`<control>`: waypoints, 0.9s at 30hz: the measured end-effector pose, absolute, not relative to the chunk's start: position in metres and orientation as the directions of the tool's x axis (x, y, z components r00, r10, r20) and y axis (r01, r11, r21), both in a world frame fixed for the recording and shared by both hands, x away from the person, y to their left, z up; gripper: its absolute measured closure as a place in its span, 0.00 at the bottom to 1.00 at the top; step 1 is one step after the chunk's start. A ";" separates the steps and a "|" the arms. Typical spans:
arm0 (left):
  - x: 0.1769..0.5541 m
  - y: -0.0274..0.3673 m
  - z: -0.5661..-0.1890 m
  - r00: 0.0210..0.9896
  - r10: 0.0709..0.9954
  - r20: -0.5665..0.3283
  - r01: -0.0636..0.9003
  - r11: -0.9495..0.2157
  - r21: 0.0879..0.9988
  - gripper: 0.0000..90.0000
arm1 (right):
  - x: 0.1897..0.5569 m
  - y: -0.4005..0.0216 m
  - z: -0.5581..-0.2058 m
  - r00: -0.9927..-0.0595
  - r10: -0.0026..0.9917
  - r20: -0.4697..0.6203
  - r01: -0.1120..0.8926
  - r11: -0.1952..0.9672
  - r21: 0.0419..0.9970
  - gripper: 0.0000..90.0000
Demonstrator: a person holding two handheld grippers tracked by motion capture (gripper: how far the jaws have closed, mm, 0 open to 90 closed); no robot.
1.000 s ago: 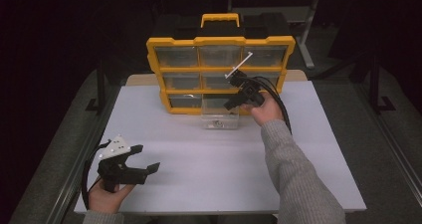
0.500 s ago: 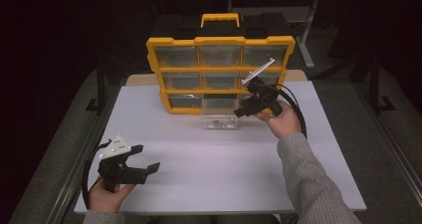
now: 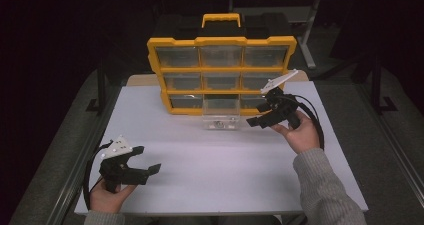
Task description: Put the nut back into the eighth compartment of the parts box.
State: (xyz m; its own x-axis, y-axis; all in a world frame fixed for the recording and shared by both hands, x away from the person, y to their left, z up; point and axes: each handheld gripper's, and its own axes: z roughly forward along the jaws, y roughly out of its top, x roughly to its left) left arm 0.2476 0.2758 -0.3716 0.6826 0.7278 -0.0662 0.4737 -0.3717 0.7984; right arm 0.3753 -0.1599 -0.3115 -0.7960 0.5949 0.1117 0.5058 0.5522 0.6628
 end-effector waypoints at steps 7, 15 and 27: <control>0.248 0.274 -0.373 0.692 0.720 -0.060 0.472 -0.388 0.792 0.16 | 0.364 -0.177 -0.324 -0.781 0.614 0.118 0.521 0.535 0.666 0.31; 0.248 0.273 -0.376 0.687 0.723 -0.070 0.481 -0.380 0.790 0.16 | 0.349 -0.195 -0.335 -0.761 0.638 0.114 0.536 0.520 0.665 0.27; 0.249 0.273 -0.378 0.693 0.719 -0.060 0.475 -0.392 0.788 0.16 | 0.327 -0.212 -0.355 -0.741 0.661 0.117 0.549 0.496 0.672 0.25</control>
State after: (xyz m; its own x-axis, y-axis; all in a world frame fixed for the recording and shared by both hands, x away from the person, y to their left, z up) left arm 0.2490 0.2732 -0.3780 0.6928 0.7186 -0.0603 0.4753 -0.3922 0.7876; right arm 0.3274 -0.2121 -0.3546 -0.7408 0.6615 0.1171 0.5493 0.4961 0.6724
